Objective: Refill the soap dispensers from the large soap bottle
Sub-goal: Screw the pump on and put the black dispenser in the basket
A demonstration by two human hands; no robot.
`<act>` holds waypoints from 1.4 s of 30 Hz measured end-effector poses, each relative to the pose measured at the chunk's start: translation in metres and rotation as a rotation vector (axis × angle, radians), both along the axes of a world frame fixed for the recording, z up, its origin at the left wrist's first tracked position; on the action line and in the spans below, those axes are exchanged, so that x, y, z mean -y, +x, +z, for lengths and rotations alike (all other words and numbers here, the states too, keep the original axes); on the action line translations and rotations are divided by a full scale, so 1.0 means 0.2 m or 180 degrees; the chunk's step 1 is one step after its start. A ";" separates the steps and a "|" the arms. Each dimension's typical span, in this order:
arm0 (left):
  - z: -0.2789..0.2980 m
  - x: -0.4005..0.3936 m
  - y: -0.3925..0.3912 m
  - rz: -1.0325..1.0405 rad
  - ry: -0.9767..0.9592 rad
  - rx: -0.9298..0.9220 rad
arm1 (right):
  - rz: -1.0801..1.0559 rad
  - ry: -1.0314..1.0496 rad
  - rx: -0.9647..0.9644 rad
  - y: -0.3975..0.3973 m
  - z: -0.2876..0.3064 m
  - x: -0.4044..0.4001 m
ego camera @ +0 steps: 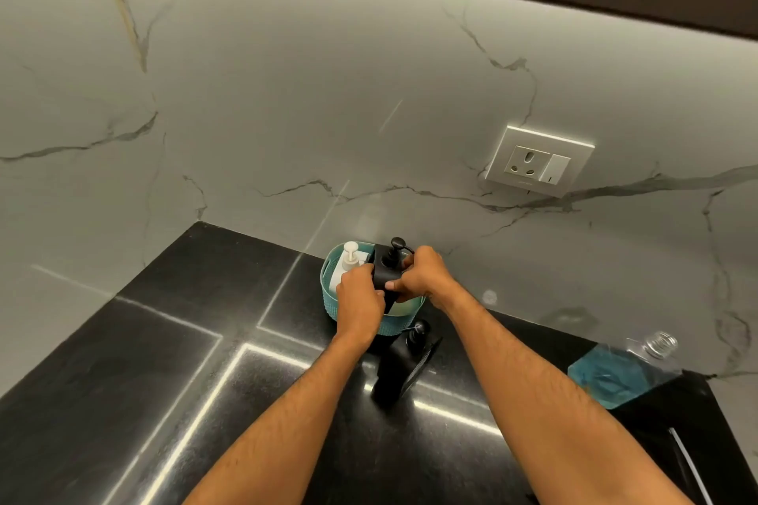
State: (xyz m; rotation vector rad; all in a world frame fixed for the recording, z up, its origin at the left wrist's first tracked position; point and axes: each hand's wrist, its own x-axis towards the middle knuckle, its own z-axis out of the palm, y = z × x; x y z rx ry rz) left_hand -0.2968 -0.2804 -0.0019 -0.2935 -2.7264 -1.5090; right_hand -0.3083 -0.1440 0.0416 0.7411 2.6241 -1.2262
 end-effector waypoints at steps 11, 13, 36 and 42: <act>-0.01 -0.04 0.00 0.0366 -0.0460 0.0102 | -0.0056 0.0020 0.0262 -0.03 -0.08 0.01; 0.00 -0.05 0.00 0.0406 -0.0480 0.0087 | -0.0098 -0.0082 0.0247 -0.04 -0.10 0.01; -0.14 0.01 0.04 0.0618 -0.0659 -0.0764 | -0.0434 -0.1396 0.0088 -0.05 -0.14 0.08; -0.14 -0.02 0.05 0.0682 -0.0480 -0.0629 | -0.0331 -0.1499 0.0160 -0.05 -0.14 0.08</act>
